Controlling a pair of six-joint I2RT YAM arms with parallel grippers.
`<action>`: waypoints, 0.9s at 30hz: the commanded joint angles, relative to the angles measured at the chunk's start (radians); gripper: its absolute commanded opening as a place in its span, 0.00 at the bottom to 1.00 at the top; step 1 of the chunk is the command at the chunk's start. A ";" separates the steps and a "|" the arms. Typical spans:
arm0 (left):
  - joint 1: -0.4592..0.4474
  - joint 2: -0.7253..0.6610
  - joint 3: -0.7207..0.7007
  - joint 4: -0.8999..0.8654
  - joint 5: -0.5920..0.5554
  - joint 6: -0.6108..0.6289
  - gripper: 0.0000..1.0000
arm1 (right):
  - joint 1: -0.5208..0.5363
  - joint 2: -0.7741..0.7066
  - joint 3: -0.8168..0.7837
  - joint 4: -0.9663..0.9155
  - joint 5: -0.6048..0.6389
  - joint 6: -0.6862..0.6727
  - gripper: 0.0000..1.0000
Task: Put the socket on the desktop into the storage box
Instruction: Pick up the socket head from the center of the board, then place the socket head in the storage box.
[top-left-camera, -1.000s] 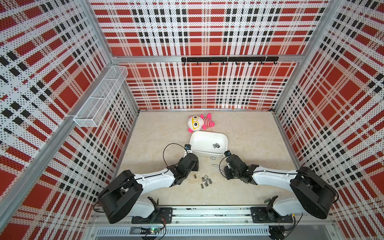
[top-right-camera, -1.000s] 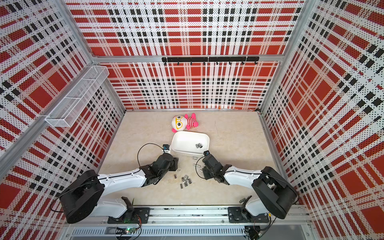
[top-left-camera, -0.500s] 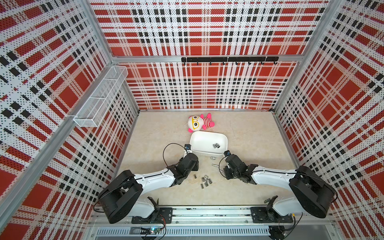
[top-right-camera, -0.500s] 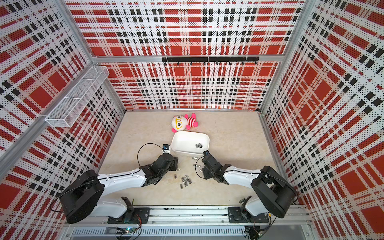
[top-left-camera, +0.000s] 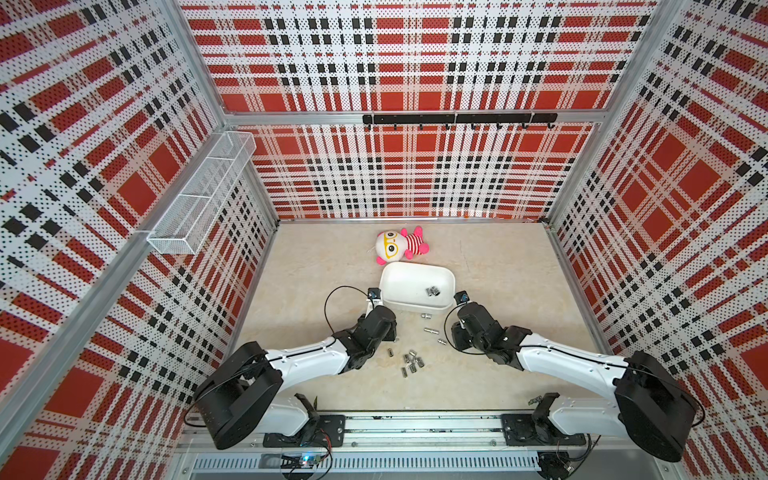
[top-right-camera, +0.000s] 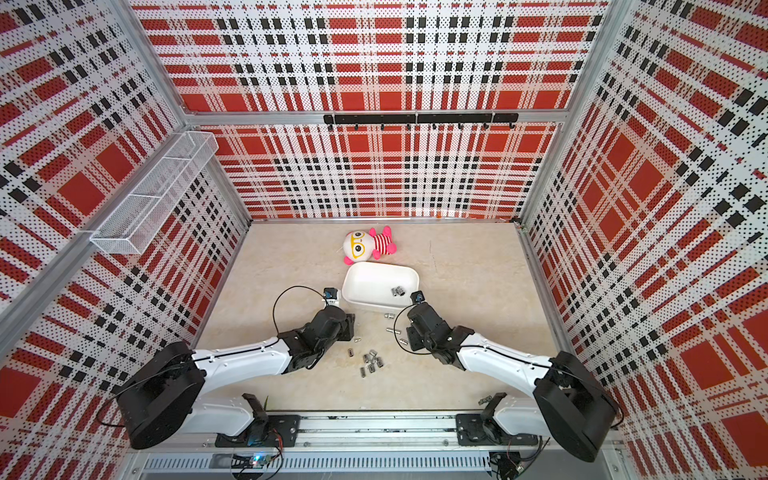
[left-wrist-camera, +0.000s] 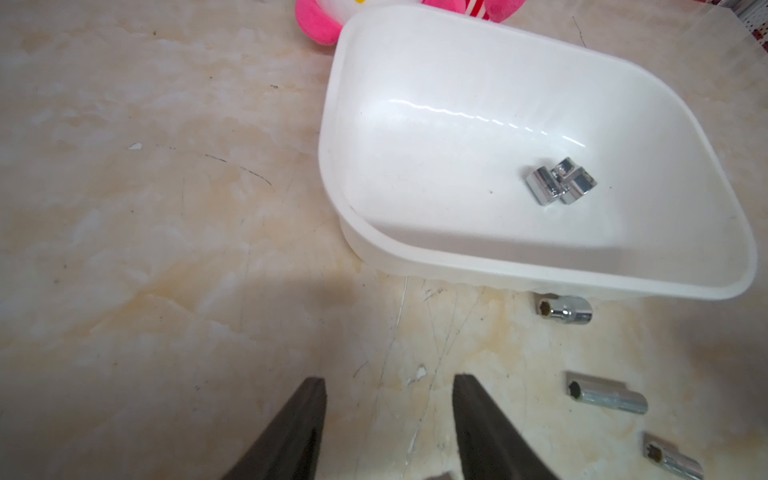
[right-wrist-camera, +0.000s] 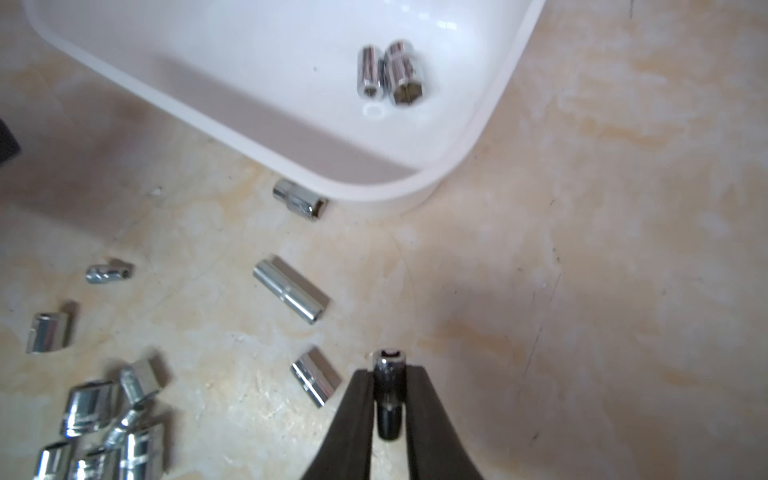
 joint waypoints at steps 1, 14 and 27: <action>-0.005 -0.027 0.008 -0.002 -0.023 0.002 0.55 | 0.005 0.012 0.137 -0.062 0.046 -0.036 0.19; 0.001 -0.034 0.004 0.000 -0.015 -0.001 0.55 | -0.066 0.523 0.676 -0.188 -0.012 -0.092 0.20; 0.002 -0.044 0.001 0.004 -0.012 -0.001 0.55 | -0.108 0.748 0.772 -0.183 -0.084 -0.080 0.24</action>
